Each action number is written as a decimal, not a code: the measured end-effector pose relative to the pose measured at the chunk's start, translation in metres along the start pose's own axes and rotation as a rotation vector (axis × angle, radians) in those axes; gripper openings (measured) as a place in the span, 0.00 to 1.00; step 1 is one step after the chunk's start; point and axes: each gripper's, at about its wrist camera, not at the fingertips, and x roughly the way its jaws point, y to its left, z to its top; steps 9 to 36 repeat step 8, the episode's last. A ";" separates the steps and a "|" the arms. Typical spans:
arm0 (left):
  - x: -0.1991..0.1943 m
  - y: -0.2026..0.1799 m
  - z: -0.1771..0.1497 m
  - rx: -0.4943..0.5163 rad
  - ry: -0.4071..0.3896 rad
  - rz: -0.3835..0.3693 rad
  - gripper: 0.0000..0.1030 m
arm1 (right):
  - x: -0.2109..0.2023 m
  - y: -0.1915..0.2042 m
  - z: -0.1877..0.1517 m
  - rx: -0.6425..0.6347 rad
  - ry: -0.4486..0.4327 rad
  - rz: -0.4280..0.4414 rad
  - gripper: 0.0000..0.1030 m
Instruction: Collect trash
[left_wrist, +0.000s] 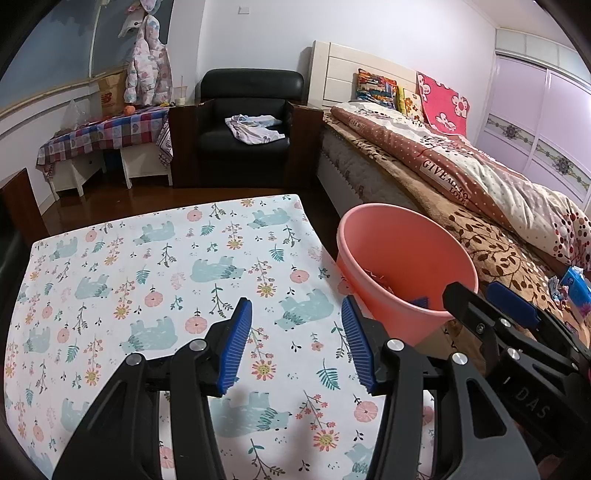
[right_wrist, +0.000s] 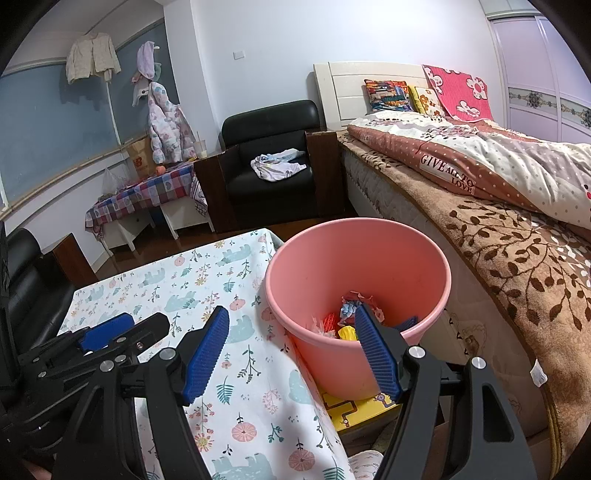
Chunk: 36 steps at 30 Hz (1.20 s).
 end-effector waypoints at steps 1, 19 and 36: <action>0.000 0.000 0.000 -0.001 0.003 0.003 0.50 | 0.000 0.000 -0.001 0.000 0.001 -0.001 0.68; 0.001 0.003 0.000 -0.011 0.010 0.004 0.50 | 0.000 0.001 0.001 -0.001 0.001 0.000 0.68; 0.001 0.003 0.000 -0.011 0.010 0.004 0.50 | 0.000 0.001 0.001 -0.001 0.001 0.000 0.68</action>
